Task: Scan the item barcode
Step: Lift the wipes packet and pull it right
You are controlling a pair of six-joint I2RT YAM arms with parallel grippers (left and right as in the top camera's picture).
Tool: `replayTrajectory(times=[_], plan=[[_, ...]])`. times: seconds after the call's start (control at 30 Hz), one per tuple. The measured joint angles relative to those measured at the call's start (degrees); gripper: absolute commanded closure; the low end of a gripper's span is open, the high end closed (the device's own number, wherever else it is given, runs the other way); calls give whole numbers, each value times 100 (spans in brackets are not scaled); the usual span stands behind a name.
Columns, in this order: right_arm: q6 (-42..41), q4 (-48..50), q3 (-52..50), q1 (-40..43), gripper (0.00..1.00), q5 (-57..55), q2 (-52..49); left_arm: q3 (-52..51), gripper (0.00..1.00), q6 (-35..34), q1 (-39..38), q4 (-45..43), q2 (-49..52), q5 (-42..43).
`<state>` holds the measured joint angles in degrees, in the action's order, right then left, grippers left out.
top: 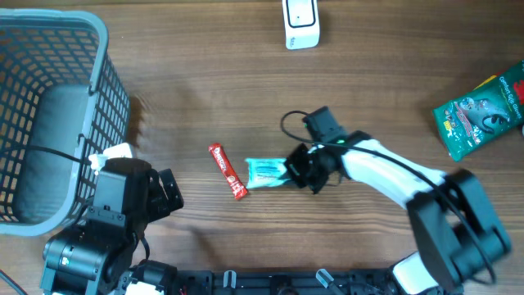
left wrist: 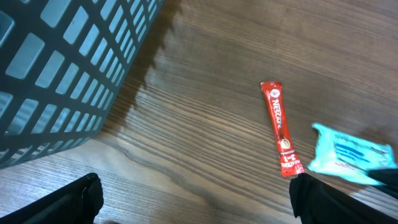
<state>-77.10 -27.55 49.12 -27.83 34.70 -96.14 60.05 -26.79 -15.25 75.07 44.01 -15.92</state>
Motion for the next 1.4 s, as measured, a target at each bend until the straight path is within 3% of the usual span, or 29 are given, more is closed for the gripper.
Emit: replayTrajectory(times=[0.23, 0.5, 0.73, 1.1, 1.4], plan=[[-302, -74, -24, 245, 96, 1272, 1102, 0, 0, 0, 0, 0, 0, 0], [-1235, -695, -24, 245, 96, 2673, 1222, 0, 0, 0, 0, -2, 0, 0], [-2531, -750, -24, 245, 96, 2855, 1222, 0, 0, 0, 0, 0, 0, 0], [-2828, -323, -24, 245, 96, 3530, 1222, 0, 0, 0, 0, 0, 0, 0], [-3829, -487, -24, 387, 96, 3792, 1222, 0, 0, 0, 0, 0, 0, 0]])
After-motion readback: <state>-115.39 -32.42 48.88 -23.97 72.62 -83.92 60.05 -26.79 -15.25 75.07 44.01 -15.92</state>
